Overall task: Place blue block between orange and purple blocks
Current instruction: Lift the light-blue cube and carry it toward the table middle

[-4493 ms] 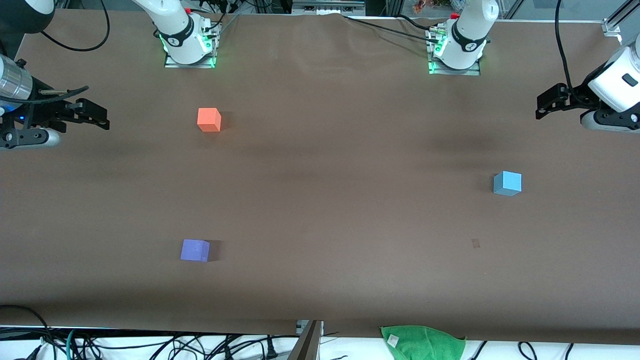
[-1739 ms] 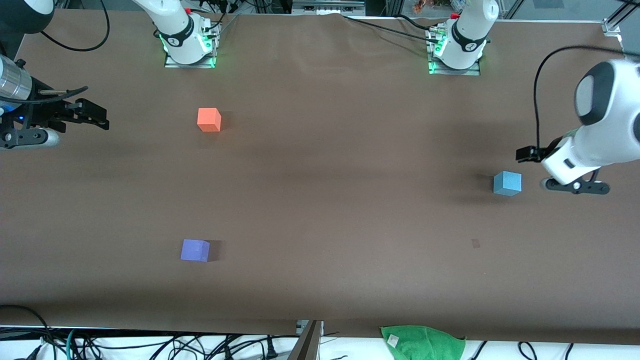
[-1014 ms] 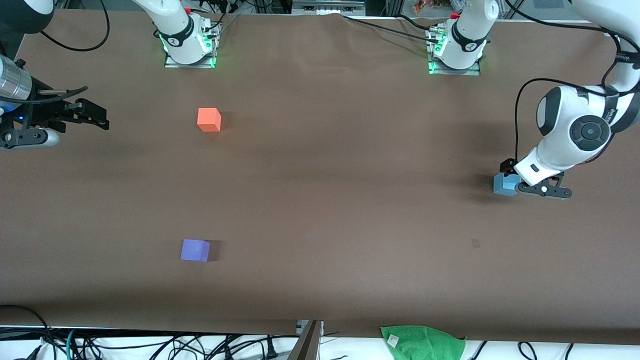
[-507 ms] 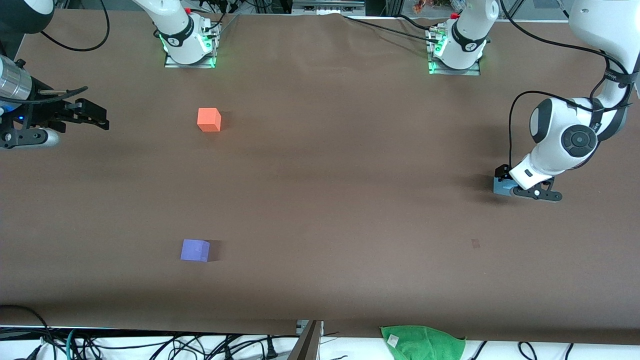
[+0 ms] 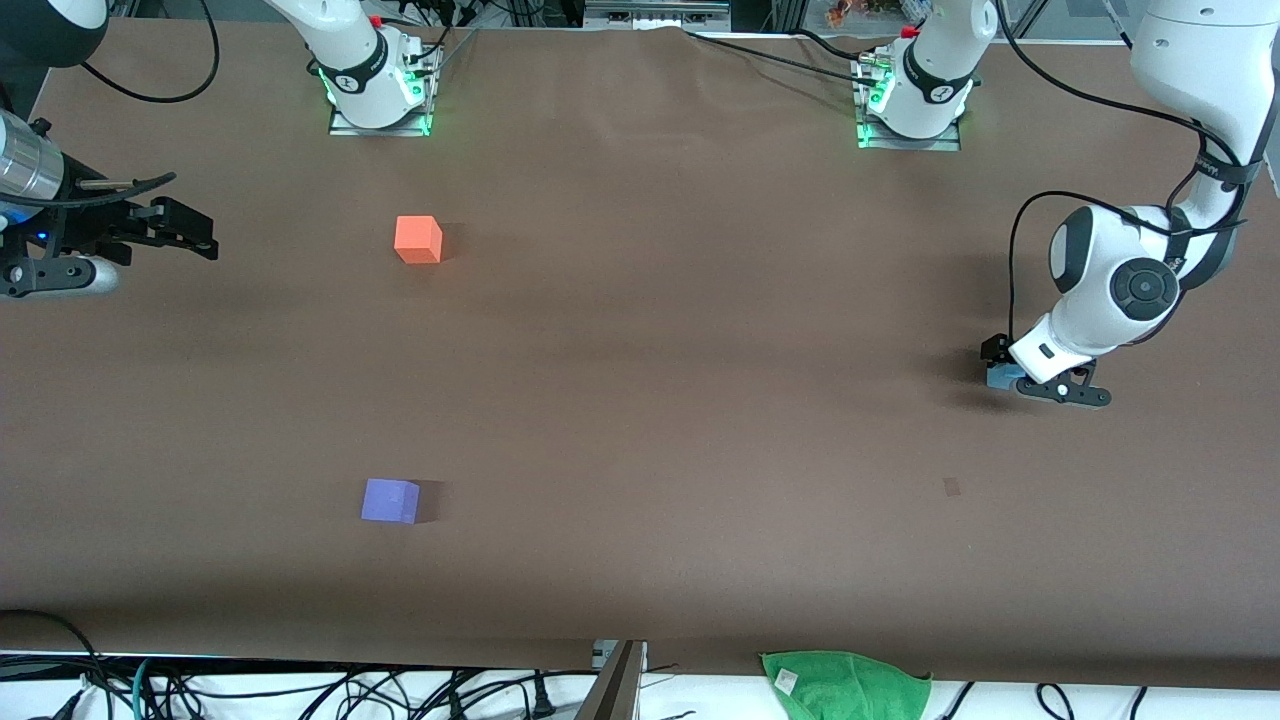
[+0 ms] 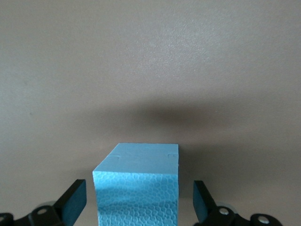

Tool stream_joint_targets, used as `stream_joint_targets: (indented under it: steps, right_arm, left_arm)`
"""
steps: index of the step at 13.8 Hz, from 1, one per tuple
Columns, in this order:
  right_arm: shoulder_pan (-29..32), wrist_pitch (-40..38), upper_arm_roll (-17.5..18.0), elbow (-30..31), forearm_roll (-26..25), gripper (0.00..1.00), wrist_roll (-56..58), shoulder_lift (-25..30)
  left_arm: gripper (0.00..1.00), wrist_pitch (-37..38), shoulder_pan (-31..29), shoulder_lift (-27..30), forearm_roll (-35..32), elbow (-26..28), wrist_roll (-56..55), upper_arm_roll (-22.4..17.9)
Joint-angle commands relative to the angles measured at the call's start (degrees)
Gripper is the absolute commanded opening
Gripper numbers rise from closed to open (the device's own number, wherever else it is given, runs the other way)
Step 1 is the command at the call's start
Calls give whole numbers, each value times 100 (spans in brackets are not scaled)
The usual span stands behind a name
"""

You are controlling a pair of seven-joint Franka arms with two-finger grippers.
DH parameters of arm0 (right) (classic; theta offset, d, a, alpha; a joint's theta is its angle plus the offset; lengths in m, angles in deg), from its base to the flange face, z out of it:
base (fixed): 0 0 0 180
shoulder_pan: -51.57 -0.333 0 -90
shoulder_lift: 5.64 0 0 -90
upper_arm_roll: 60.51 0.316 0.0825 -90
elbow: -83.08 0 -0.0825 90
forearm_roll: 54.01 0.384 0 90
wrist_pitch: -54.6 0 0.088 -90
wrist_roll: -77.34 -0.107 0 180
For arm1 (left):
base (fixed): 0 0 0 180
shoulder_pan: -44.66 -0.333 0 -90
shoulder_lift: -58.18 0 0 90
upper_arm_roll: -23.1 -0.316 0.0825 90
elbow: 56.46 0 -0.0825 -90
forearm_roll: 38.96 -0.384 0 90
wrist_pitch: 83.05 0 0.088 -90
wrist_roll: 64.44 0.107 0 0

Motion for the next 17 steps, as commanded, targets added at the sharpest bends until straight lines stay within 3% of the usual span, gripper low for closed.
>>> stream_joint_targets:
  steps: [1, 4, 5, 9, 11, 14, 17]
  right_arm:
    - [79, -59, 56, -124, -22, 100, 86, -39]
    - [79, -59, 56, -124, -13, 100, 86, -39]
    - [79, -59, 56, -124, -13, 100, 86, -39]
    - [79, -59, 56, -124, -13, 100, 86, -39]
    - [79, -59, 56, -124, -13, 100, 86, -39]
    - [79, -59, 56, -124, -13, 100, 86, -39]
    - [79, -50, 56, -124, -13, 100, 86, -39]
  left_arm:
    - [77, -97, -75, -49, -101, 25, 32, 29]
    - [32, -88, -101, -102, -65, 17, -3, 55]
    - [22, -62, -92, -94, -65, 8, -3, 64]
    - [18, 480, -48, 90, -57, -281, 6, 186]
    - [19, 1558, -48, 266, -4, -719, 14, 502]
    - [20, 3124, -40, 293, 671, -1702, -38, 1065]
    - [20, 4111, 328, 223, 1164, -2574, -597, 1382]
